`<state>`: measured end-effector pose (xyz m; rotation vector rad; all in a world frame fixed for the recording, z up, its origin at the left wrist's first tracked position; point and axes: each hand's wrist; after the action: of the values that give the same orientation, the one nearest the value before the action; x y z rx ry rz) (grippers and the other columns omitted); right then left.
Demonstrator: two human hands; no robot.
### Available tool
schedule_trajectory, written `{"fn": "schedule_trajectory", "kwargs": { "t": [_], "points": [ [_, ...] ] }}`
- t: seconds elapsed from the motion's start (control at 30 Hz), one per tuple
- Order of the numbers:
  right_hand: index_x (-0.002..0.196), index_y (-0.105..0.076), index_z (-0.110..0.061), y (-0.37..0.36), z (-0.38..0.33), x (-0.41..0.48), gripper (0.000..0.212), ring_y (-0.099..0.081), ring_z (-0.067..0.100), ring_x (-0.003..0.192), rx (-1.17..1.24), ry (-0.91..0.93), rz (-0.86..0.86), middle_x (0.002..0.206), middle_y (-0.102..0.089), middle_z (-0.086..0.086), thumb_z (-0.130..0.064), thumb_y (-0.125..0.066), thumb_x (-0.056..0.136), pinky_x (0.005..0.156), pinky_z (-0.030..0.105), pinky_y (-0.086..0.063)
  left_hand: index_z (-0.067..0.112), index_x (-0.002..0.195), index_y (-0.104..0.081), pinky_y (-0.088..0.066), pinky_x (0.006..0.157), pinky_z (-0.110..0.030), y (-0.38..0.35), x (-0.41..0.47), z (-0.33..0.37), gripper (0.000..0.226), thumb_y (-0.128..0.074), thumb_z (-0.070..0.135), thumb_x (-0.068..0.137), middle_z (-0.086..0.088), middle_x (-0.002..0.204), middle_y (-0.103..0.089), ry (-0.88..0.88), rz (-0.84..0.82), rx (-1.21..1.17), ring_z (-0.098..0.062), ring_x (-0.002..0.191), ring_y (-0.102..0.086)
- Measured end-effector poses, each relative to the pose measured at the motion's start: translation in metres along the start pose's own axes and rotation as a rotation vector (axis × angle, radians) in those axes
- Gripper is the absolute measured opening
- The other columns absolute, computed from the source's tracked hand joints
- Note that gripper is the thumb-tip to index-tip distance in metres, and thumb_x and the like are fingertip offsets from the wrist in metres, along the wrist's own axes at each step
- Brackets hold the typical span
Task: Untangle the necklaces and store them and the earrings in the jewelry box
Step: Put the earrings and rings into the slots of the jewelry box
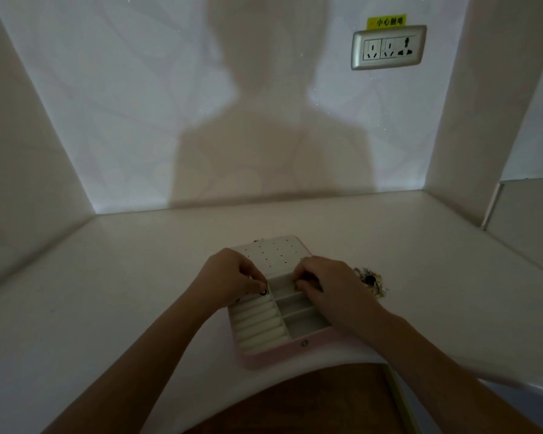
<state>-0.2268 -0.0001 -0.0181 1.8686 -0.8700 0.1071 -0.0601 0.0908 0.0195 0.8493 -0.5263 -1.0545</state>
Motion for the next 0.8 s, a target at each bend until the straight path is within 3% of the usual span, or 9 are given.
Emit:
{"fn": "schedule_trajectory", "kwargs": {
  "t": [0.13,0.27,0.37,0.43,0.53,0.67,0.8],
  "points": [
    [0.095,-0.066,-0.014,0.001,0.002,0.0,0.01,-0.055,0.008,0.083,0.014,0.012,-0.004,0.093,-0.064,-0.002,-0.012,-0.058,0.089,0.074,0.015,-0.042,0.023,0.073,-0.06,-0.045,0.048,-0.014,-0.002,0.004,0.0,0.018,-0.078,0.021,0.073,0.003,0.083,-0.054,0.034,0.043,0.007,-0.007,0.066,-0.052],
    [0.094,-0.067,-0.014,0.01,0.003,0.001,0.011,-0.056,0.006,0.083,0.064,-0.011,-0.016,0.092,-0.064,-0.004,-0.009,-0.06,0.087,0.073,0.007,-0.039,0.016,0.07,-0.061,-0.047,0.051,-0.018,0.002,0.01,0.002,0.016,-0.077,0.016,0.074,0.0,0.079,-0.061,0.085,-0.066,-0.037,-0.01,0.068,-0.056],
    [0.092,-0.068,-0.018,0.037,0.015,-0.001,0.014,-0.058,-0.001,0.077,0.074,-0.123,0.072,0.084,-0.063,-0.01,-0.007,-0.061,0.086,0.068,0.005,-0.043,0.016,0.069,-0.062,-0.048,0.053,-0.019,0.004,0.011,0.003,0.015,-0.076,0.017,0.075,0.0,0.078,-0.062,0.081,-0.092,-0.015,-0.011,0.067,-0.057],
    [0.088,-0.068,-0.021,0.06,0.031,-0.005,0.01,-0.058,-0.003,0.073,0.033,-0.237,0.105,0.081,-0.064,-0.01,-0.012,-0.067,0.084,0.061,0.005,-0.043,0.017,0.069,-0.062,-0.046,0.049,-0.017,0.005,0.01,0.003,0.015,-0.075,0.018,0.076,0.002,0.075,-0.062,0.054,-0.091,0.003,-0.009,0.063,-0.055],
    [0.079,-0.065,-0.026,0.079,0.052,-0.015,0.015,-0.056,0.0,0.07,-0.094,-0.374,-0.004,0.076,-0.062,-0.01,-0.031,-0.078,0.073,0.057,0.013,-0.036,0.02,0.071,-0.062,-0.041,0.047,-0.014,0.002,0.007,0.008,0.012,-0.071,0.02,0.08,0.007,0.077,-0.061,-0.026,-0.026,0.03,-0.007,0.065,-0.054],
    [0.079,-0.07,-0.023,0.077,0.06,-0.02,0.022,-0.058,0.007,0.072,-0.094,-0.42,-0.115,0.075,-0.063,-0.008,-0.032,-0.084,0.064,0.064,0.021,-0.043,0.028,0.082,-0.061,-0.043,0.067,-0.012,-0.009,0.005,0.022,0.004,-0.064,0.027,0.085,0.012,0.092,-0.059,-0.188,0.028,0.061,-0.005,0.086,-0.053],
    [0.077,-0.069,-0.026,0.071,0.069,-0.019,0.014,-0.057,-0.001,0.069,-0.056,-0.387,-0.06,0.071,-0.06,-0.014,-0.017,-0.079,0.073,0.059,0.004,-0.04,0.03,0.101,-0.065,-0.034,0.076,-0.014,-0.019,0.005,0.034,0.015,-0.06,0.034,0.088,0.026,0.087,-0.046,-0.281,-0.044,0.14,0.008,0.08,-0.041]
  ]
}}
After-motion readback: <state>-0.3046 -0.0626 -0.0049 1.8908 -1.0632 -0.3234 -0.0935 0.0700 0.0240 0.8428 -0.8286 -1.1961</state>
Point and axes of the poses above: each hand's wrist, its own x-axis towards the middle knuckle, its own y-axis out of the back of the hand, z = x × y
